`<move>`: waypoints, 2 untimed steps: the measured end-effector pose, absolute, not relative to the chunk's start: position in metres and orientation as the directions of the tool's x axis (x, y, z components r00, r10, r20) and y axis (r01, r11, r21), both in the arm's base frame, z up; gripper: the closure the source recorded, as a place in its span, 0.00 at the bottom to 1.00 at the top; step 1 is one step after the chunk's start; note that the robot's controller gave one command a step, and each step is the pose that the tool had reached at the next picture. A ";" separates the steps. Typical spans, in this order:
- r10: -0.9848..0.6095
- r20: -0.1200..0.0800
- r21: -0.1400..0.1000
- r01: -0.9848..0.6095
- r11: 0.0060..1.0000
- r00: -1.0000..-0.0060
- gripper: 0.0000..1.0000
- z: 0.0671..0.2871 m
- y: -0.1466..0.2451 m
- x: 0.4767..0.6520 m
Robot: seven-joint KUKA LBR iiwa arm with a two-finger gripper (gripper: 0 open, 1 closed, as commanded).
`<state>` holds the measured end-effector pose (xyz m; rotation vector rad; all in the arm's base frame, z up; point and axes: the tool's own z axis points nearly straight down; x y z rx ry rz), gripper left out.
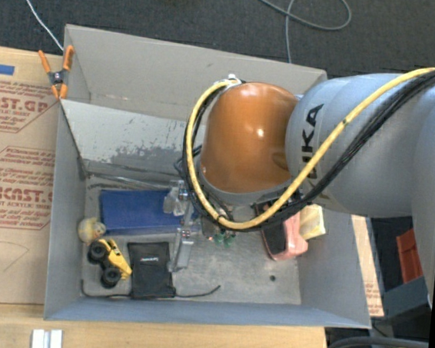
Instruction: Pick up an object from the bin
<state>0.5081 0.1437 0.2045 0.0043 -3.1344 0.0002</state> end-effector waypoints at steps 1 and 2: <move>0.000 -0.001 0.001 0.000 1.000 -1.000 0.00 0.209 0.143 0.510; 0.058 0.003 0.003 0.058 0.998 -0.998 0.00 0.082 0.228 0.491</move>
Offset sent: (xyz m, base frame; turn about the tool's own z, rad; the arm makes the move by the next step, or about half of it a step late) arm -0.0195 0.0907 -0.1345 0.0646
